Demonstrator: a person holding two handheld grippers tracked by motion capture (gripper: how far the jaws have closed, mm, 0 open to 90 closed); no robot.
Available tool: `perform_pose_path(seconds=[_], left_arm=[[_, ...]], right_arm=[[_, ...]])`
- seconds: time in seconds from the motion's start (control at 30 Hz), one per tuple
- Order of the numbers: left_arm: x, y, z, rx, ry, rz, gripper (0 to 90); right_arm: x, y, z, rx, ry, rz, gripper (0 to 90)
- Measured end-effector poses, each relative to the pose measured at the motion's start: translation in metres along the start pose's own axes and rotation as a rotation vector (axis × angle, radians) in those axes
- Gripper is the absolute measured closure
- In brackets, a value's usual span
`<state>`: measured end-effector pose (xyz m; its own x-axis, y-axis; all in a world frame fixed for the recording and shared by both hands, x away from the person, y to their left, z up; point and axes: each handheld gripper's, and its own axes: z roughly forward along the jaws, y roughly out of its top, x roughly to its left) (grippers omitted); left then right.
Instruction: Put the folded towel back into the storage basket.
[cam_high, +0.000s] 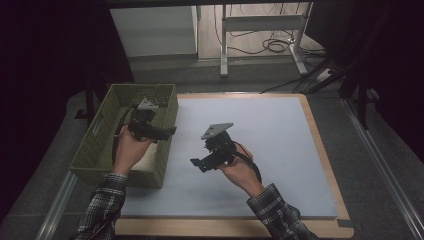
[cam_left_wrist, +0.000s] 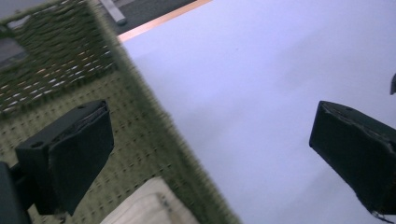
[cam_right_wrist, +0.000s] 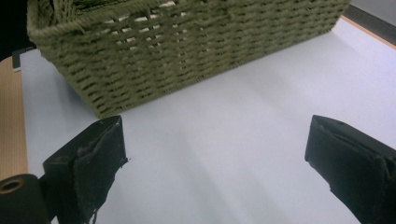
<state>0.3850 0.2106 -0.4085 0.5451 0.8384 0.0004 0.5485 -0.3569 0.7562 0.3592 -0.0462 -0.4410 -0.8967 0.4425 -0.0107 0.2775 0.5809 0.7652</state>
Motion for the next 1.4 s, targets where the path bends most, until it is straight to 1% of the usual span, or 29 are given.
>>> perform_pose_path(seconds=[0.03, 0.07, 0.13, 0.3, 0.37, 0.43, 0.47, 0.5, 0.63, 0.7, 0.77, 0.9, 0.93, 0.97, 1.03, 1.13, 1.2, 1.23, 1.3, 1.4], left_arm=[[-0.003, 0.002, 0.001, 0.000, 0.002, 0.009, 0.0], [-0.005, 0.003, 0.001, -0.001, 0.000, 0.011, 0.0], [-0.010, 0.005, 0.003, -0.004, -0.003, 0.019, 0.0], [-0.022, 0.012, 0.007, -0.010, -0.012, 0.039, 0.0], [-0.028, 0.014, 0.010, -0.013, -0.022, 0.046, 0.0], [-0.035, 0.017, 0.014, -0.012, -0.028, 0.061, 0.0], [-0.038, 0.017, 0.016, -0.011, -0.030, 0.065, 0.0], [-0.040, 0.018, 0.017, -0.011, -0.032, 0.069, 0.0], [-0.052, 0.020, 0.025, -0.014, -0.048, 0.077, 0.0], [-0.056, 0.020, 0.028, -0.014, -0.059, 0.081, 0.0], [-0.061, 0.020, 0.033, -0.014, -0.065, 0.080, 0.0], [-0.071, 0.019, 0.040, -0.012, -0.071, 0.089, 0.0], [-0.073, 0.019, 0.042, -0.012, -0.074, 0.093, 0.0], [-0.076, 0.018, 0.044, -0.011, -0.081, 0.095, 0.0], [-0.080, 0.017, 0.047, -0.013, -0.092, 0.092, 0.0], [-0.086, 0.014, 0.051, -0.016, -0.099, 0.091, 0.0], [-0.090, 0.013, 0.052, -0.016, -0.107, 0.092, 0.0], [-0.092, 0.012, 0.053, -0.016, -0.111, 0.093, 0.0], [-0.095, 0.010, 0.053, -0.020, -0.114, 0.096, 0.0], [-0.101, 0.005, 0.054, -0.027, -0.123, 0.094, 0.0]], right_arm=[[-0.001, -0.002, -0.002, 0.003, -0.001, -0.001, 5.3], [-0.004, -0.007, -0.006, 0.005, -0.003, 0.001, 5.3], [-0.005, -0.009, -0.008, 0.008, -0.002, 0.003, 5.3], [-0.013, -0.021, -0.018, 0.011, -0.015, 0.016, 5.3], [-0.016, -0.026, -0.023, 0.012, -0.023, 0.020, 5.2], [-0.018, -0.030, -0.026, 0.012, -0.028, 0.023, 5.2], [-0.021, -0.035, -0.032, 0.012, -0.037, 0.026, 5.2], [-0.021, -0.035, -0.032, 0.012, -0.037, 0.026, 5.2], [-0.027, -0.044, -0.042, 0.010, -0.048, 0.034, 5.2], [-0.031, -0.051, -0.049, 0.021, -0.060, 0.030, 5.2], [-0.032, -0.053, -0.051, 0.022, -0.062, 0.033, 5.2], [-0.038, -0.065, -0.063, 0.027, -0.077, 0.043, 5.2], [-0.038, -0.065, -0.063, 0.027, -0.077, 0.043, 5.2], [-0.040, -0.071, -0.068, 0.033, -0.089, 0.043, 5.2], [-0.041, -0.073, -0.070, 0.036, -0.093, 0.041, 5.2], [-0.044, -0.081, -0.079, 0.039, -0.109, 0.045, 5.2], [-0.047, -0.088, -0.088, 0.036, -0.121, 0.057, 5.2], [-0.047, -0.088, -0.088, 0.036, -0.121, 0.057, 5.2], [-0.051, -0.096, -0.095, 0.035, -0.132, 0.065, 5.2], [-0.053, -0.101, -0.100, 0.034, -0.135, 0.074, 5.2]])
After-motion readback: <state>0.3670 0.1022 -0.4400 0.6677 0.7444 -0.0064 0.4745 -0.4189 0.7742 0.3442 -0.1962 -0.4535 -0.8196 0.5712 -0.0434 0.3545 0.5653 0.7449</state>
